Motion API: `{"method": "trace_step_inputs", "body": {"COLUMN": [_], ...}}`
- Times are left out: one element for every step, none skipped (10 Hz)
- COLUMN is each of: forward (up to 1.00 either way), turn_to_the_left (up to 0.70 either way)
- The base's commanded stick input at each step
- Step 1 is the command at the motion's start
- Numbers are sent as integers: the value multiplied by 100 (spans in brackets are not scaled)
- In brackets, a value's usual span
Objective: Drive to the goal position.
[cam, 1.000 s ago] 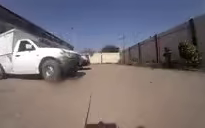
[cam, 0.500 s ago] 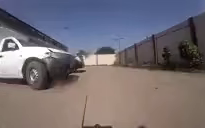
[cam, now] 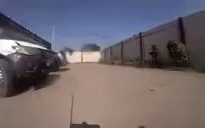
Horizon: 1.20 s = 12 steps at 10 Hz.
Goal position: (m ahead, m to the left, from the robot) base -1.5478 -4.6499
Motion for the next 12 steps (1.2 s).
{"method": "trace_step_inputs", "body": {"forward": [100,100,100,100,100,100,100,100,100,100,100,100], "turn_to_the_left": [0,0,0,0,0,12,23,0,0,0,0,0]}}
